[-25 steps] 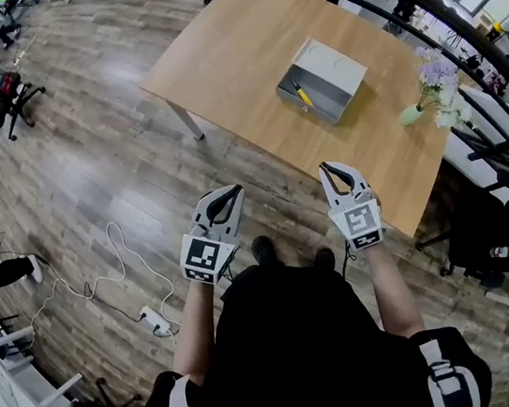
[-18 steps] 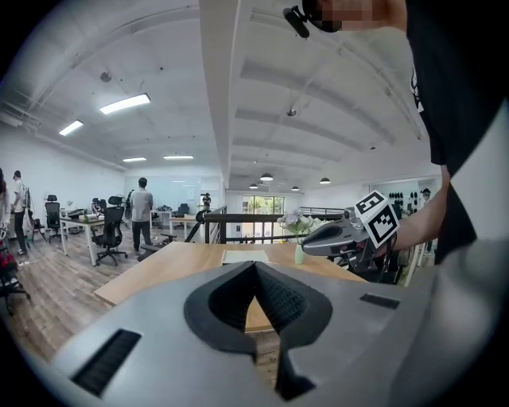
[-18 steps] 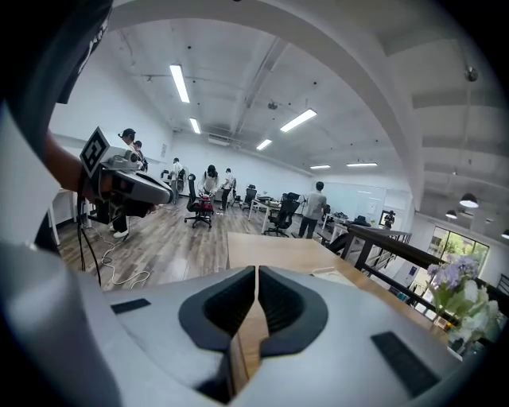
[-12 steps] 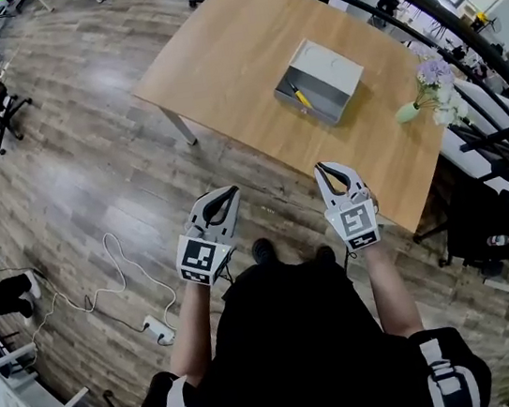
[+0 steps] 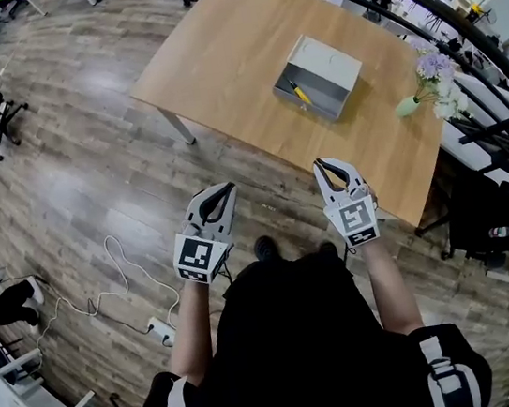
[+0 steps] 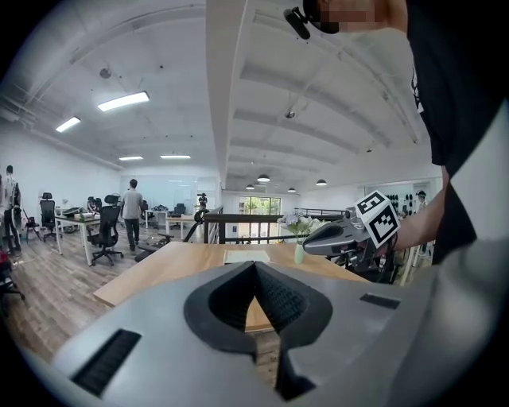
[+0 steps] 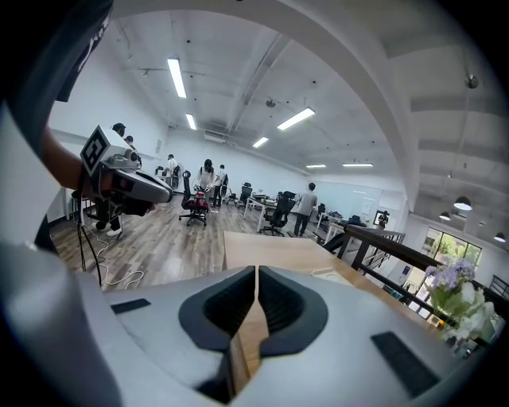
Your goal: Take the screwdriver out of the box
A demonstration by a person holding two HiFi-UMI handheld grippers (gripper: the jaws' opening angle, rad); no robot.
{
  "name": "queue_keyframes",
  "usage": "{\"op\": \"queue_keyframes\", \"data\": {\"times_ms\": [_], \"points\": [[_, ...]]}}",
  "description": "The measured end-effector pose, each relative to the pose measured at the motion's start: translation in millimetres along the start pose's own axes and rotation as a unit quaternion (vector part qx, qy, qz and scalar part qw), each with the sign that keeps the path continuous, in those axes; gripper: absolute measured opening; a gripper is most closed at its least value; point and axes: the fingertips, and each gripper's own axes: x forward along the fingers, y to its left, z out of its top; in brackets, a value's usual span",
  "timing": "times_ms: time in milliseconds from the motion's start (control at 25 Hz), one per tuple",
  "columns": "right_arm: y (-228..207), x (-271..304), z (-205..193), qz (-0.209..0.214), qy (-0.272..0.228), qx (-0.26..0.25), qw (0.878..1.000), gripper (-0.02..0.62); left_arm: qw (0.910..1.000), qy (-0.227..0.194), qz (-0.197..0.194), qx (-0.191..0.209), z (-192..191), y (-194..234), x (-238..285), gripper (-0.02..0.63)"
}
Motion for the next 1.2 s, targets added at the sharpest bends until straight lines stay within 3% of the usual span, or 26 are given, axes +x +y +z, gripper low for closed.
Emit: {"op": "queue_keyframes", "data": {"times_ms": [600, 960, 1200], "points": [[-16.2, 3.8, -16.8, 0.002, 0.008, 0.025, 1.0, 0.031, 0.9998, 0.019, 0.003, 0.001, 1.1, 0.3, 16.1, 0.021], [-62.4, 57.4, -0.2, 0.053, -0.018, 0.014, 0.998, 0.031, 0.9979, 0.036, 0.053, -0.009, 9.1, 14.2, 54.3, 0.021], [-98.6, 82.0, 10.2, 0.083, -0.03, 0.007, 0.996, 0.031, 0.9967, 0.029, 0.076, -0.002, 41.1, 19.7, 92.4, 0.021]]}}
